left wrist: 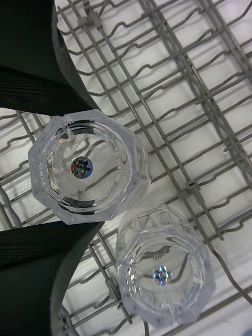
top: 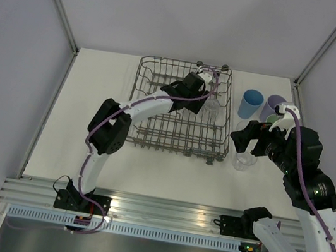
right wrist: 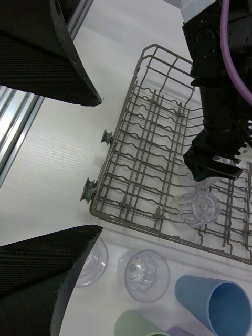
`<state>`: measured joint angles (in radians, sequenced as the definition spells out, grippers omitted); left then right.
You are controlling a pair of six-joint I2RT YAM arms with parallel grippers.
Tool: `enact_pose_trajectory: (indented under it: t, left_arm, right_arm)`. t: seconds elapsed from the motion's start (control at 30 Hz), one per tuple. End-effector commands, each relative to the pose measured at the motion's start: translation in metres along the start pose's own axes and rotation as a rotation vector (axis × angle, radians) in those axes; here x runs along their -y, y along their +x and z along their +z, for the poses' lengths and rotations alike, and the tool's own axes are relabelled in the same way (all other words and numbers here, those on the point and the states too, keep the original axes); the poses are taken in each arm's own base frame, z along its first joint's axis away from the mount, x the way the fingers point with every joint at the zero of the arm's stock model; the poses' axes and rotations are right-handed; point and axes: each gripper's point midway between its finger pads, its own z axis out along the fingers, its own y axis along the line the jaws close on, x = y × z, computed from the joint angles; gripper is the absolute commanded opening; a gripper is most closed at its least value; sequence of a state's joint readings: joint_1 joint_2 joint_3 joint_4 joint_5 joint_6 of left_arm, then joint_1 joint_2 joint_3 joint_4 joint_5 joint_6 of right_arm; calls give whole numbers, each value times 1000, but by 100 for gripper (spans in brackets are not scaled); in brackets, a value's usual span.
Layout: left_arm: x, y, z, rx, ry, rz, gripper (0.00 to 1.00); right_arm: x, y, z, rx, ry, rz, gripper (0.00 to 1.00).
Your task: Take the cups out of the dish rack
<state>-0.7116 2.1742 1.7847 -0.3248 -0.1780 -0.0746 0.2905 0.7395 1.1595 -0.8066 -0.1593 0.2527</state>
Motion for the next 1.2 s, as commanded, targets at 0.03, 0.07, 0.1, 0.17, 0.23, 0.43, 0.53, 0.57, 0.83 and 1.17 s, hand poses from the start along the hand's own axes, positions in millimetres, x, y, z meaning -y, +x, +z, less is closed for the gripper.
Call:
enact_pose_trajectory:
  t: [0.03,0.07,0.1,0.17,0.23,0.43,0.53,0.57,0.83,1.17]
  left_arm:
    - [-11,-69,-60,172,-8,-52,2]
    - [-11,-70,-64,175,-8,-61,2]
    - [-12,-73,-68,183,-9,-64,2]
    - [-15,-82,-86,198,-13,-75,2]
    - [-16,-85,-100,204,-6,-98,2]
    - [-6,-116,-176,318,117,-210,2]
    - [3,-132,-215,378,207,-279,2]
    - [6,-137,-225,399,235,-317,2]
    - [33,-155,-321,582,554,-514,2]
    - [62,-148,-408,665,1009,-782,2]
  right_arm:
    - [-6,-21,-5,66,-17,-27,98]
    - [-6,-21,-5,66,-16,-27,98]
    - [-6,-22,-5,69,-15,-28,98]
    - [-4,-23,-5,76,-1,-23,98]
    - [-4,-25,-6,89,0,-8,98]
    - [-16,-34,-5,142,-58,86,98]
    - [-24,-36,-2,168,-97,146,98]
    - [-28,-37,-1,171,-118,178,98]
    - [-86,-55,-13,250,-483,306,98]
    - [-129,-79,-42,336,-817,350,98]
